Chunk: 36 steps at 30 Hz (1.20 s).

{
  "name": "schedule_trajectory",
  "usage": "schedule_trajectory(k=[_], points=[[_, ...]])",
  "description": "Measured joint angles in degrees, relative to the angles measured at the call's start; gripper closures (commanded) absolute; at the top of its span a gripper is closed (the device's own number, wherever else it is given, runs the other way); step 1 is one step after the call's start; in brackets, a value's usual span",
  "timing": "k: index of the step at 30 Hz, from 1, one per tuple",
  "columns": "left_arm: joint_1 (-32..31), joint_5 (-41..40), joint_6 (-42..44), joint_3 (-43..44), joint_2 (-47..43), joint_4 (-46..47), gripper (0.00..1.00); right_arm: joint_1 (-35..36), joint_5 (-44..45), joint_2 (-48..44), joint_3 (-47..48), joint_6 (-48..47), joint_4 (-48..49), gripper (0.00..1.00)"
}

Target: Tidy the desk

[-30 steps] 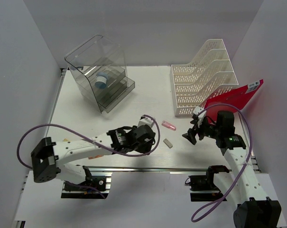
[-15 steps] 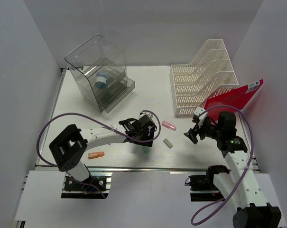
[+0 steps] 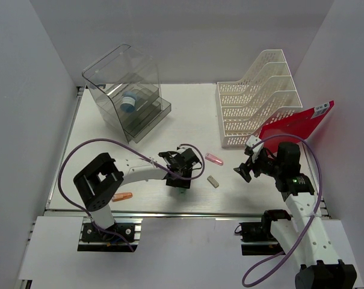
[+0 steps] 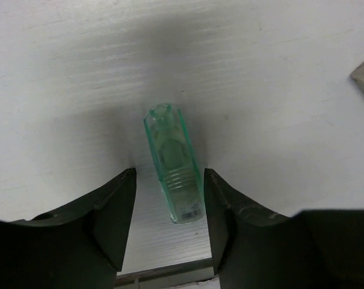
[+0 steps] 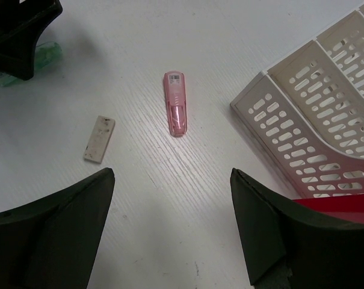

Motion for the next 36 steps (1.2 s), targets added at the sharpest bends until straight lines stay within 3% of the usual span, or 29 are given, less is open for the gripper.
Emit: schedule_trajectory(k=[4, 7, 14, 16, 17, 18, 21, 27, 36], points=[[-0.5, -1.5, -1.3, 0.7, 1.0, -1.1, 0.45, 0.0, 0.0, -0.2, 0.0, 0.0, 0.0, 0.18], [-0.8, -2.4, -2.0, 1.4, 1.7, -2.0, 0.53, 0.0, 0.0, -0.2, 0.0, 0.0, 0.0, 0.18], [-1.0, -4.2, -2.6, 2.2, 2.1, -3.1, 0.81, 0.0, 0.7, -0.3, 0.0, 0.4, 0.4, 0.27], [-1.1, -5.0, -1.6, 2.2, 2.0, -3.5, 1.0, 0.0, 1.0, -0.3, 0.0, 0.5, 0.4, 0.38], [-0.9, -5.5, -0.7, 2.2, 1.9, -4.1, 1.0, 0.0, 1.2, -0.3, 0.0, 0.5, 0.4, 0.43], [-0.5, -6.1, 0.3, 2.2, 1.7, -4.7, 1.0, 0.0, 1.2, -0.3, 0.0, 0.5, 0.4, 0.56], [1.3, -8.4, 5.7, 3.0, 0.6, -7.1, 1.0, 0.0, 1.3, -0.3, 0.0, 0.6, 0.5, 0.71], [8.9, -10.0, 19.8, 13.4, -0.8, -9.7, 1.0, 0.0, 1.3, -0.4, 0.0, 1.1, 0.6, 0.73], [22.4, -14.7, 38.9, 24.5, -0.2, -5.3, 1.0, 0.0, 1.2, -1.3, 0.0, 1.0, 0.5, 0.71]])
